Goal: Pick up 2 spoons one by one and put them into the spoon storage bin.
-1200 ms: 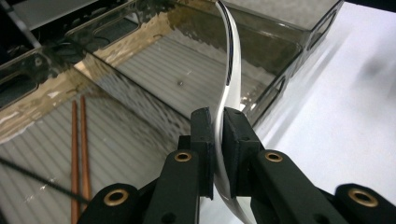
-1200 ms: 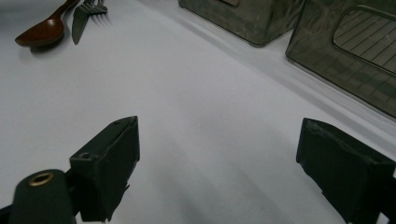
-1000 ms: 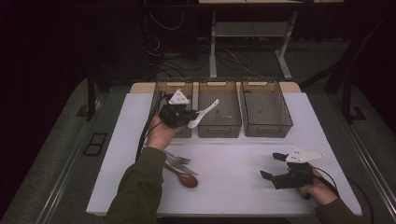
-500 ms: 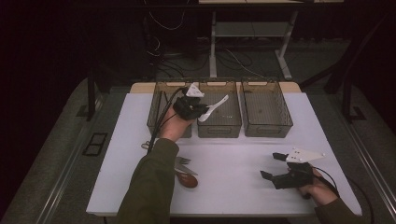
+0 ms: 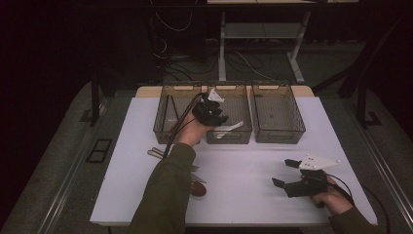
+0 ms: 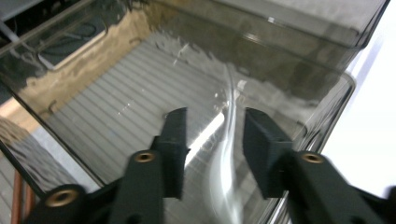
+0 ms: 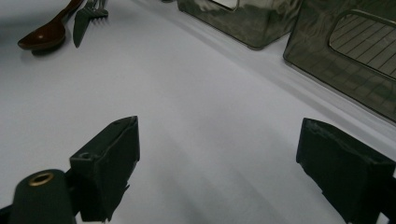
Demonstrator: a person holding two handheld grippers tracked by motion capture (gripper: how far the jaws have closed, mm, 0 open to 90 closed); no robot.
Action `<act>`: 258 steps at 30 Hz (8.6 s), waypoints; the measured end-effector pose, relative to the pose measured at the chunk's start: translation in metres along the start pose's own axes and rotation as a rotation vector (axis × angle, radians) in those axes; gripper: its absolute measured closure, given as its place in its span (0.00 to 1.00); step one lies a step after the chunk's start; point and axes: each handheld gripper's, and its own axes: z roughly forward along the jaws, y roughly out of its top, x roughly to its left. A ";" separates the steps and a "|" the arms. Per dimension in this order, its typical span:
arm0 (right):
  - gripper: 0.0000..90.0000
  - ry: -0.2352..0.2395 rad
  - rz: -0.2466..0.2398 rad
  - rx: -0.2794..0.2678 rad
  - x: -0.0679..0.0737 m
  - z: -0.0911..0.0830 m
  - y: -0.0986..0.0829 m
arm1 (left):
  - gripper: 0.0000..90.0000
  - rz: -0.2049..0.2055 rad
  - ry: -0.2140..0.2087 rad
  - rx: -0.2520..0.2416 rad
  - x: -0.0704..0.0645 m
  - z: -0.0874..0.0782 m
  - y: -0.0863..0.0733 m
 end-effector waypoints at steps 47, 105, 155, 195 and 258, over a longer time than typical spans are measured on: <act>0.15 -0.009 0.002 0.004 0.001 0.001 0.000 | 0.93 -0.113 -0.060 0.033 -0.043 -0.117 -0.152; 0.15 -0.009 -0.008 0.012 0.002 0.001 0.000 | 0.52 -0.124 -0.207 0.103 -0.089 -0.099 -0.173; 0.15 -0.005 -0.005 0.017 0.005 0.005 0.000 | 0.90 -0.068 -0.281 0.098 -0.092 -0.106 -0.164; 0.15 -0.046 0.039 0.006 0.002 -0.003 -0.005 | 0.90 -0.075 -0.227 -0.049 -0.041 -0.073 -0.076; 0.15 -0.020 0.027 -0.022 0.003 -0.006 -0.003 | 0.61 -0.195 0.008 -0.023 0.018 0.068 0.051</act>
